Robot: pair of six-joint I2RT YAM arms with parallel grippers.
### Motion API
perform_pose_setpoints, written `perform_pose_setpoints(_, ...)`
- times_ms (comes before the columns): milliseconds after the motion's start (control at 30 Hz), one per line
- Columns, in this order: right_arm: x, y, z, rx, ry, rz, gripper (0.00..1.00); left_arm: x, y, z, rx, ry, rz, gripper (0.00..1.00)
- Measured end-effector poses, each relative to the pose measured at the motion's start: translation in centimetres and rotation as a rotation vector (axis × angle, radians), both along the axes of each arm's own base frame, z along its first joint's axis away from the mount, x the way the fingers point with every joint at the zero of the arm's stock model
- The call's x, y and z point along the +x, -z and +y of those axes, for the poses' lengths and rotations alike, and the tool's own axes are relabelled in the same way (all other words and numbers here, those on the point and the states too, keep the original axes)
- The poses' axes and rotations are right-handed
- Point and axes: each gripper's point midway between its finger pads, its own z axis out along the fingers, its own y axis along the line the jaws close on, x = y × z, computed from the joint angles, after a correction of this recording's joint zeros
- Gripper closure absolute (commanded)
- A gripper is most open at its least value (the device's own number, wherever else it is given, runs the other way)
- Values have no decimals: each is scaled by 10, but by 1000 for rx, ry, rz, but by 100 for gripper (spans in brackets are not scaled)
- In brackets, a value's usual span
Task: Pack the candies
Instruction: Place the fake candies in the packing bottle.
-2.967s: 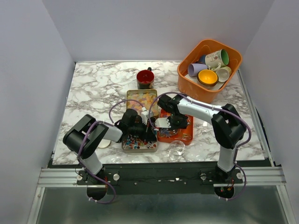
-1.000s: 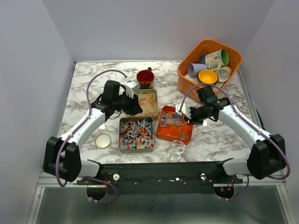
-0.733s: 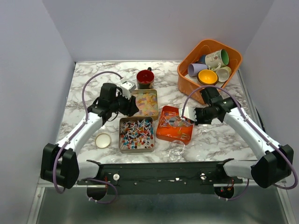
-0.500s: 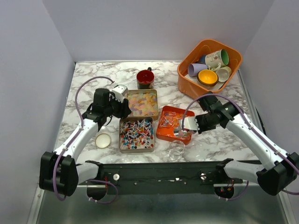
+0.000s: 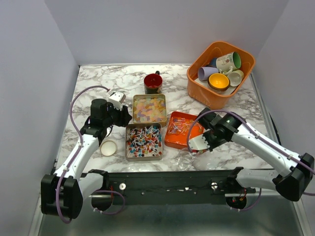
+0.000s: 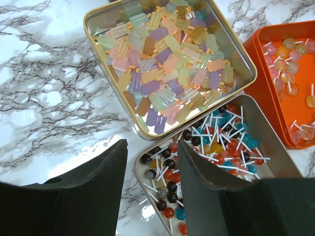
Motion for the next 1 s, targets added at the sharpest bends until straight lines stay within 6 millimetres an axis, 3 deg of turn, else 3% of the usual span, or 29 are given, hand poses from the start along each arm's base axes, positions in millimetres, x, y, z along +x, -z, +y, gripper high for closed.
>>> perform_pose_setpoints(333, 2, -4, 31, -105, -36, -56, 99, -6, 1, 9, -10, -30, -34, 44)
perform_pose_setpoints(667, -3, 7, 12, -213, -43, -80, 99, -5, -10, 19, -35, -76, -65, 44)
perform_pose_setpoints(1000, 12, -11, 16, -232, -30, -165, 99, -4, -15, 17, -69, -79, -68, 44)
